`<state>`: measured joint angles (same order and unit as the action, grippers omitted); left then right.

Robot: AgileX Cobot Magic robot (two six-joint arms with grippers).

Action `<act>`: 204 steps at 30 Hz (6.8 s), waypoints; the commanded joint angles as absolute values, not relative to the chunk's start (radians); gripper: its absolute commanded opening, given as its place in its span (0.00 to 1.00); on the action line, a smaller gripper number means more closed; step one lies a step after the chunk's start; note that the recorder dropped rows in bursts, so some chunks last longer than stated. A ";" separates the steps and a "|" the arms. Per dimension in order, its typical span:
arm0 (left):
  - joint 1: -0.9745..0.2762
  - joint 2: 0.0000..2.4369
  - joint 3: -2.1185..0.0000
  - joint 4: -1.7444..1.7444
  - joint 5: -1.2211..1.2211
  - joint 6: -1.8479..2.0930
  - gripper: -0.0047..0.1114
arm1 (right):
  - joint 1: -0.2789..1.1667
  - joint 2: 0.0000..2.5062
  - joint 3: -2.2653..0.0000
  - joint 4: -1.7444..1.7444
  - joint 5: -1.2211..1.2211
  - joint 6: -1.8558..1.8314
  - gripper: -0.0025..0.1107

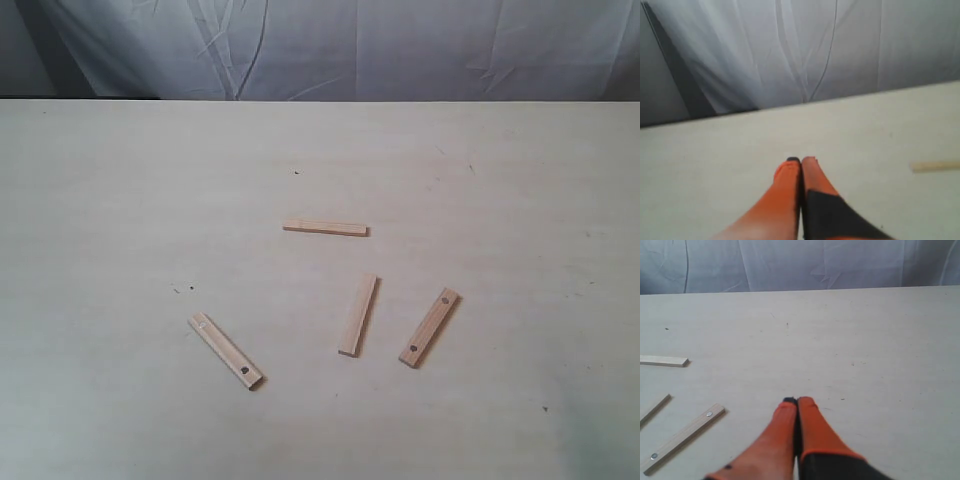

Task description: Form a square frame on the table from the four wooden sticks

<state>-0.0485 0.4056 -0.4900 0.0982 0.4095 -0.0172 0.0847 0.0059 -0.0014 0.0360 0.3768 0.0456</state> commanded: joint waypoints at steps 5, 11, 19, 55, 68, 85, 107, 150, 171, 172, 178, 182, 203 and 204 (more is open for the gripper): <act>-0.056 0.850 -0.675 0.000 0.679 0.000 0.04 | 0.079 0.000 0.000 0.038 0.365 0.045 0.02; -0.196 1.131 -0.796 -0.019 0.729 0.000 0.04 | 0.079 0.000 0.000 0.035 0.363 0.045 0.02; -0.486 1.472 -0.984 -0.010 0.720 -0.125 0.04 | 0.079 0.000 0.000 0.035 0.363 0.045 0.02; -0.719 2.016 -1.322 -0.138 0.579 -0.320 0.33 | 0.079 0.000 0.000 0.035 0.362 0.045 0.02; -0.719 2.093 -1.395 -0.049 0.625 -0.342 0.33 | 0.079 0.000 0.000 0.035 0.362 0.045 0.02; -0.720 2.117 -1.395 -0.045 0.632 -0.363 0.43 | 0.079 0.000 0.000 0.039 0.365 0.045 0.02; -0.597 1.972 -1.465 0.085 0.752 -0.499 0.04 | 0.079 0.000 0.000 0.034 0.363 0.045 0.02; -0.489 2.089 -1.365 0.132 0.551 -0.512 0.35 | 0.079 0.000 0.000 0.038 0.365 0.045 0.02; -0.491 1.705 -1.295 0.272 0.747 -0.469 0.04 | 0.079 0.000 0.000 0.035 0.362 0.045 0.02; -0.491 1.669 -1.268 0.271 0.733 -0.469 0.04 | 0.079 0.000 0.000 0.035 0.362 0.045 0.02; -0.491 1.438 -1.067 0.271 0.629 -0.460 0.04 | 0.079 0.000 0.000 0.035 0.362 0.045 0.02; -0.491 1.268 -0.942 0.275 0.571 -0.460 0.04 | 0.079 0.000 0.000 0.035 0.362 0.045 0.02; -0.491 0.754 -0.736 0.283 0.587 -0.460 0.04 | 0.079 0.000 0.000 0.035 -0.307 0.045 0.02; -0.491 0.741 -0.736 0.285 0.589 -0.460 0.04 | 0.079 0.000 0.000 0.035 -0.312 0.045 0.02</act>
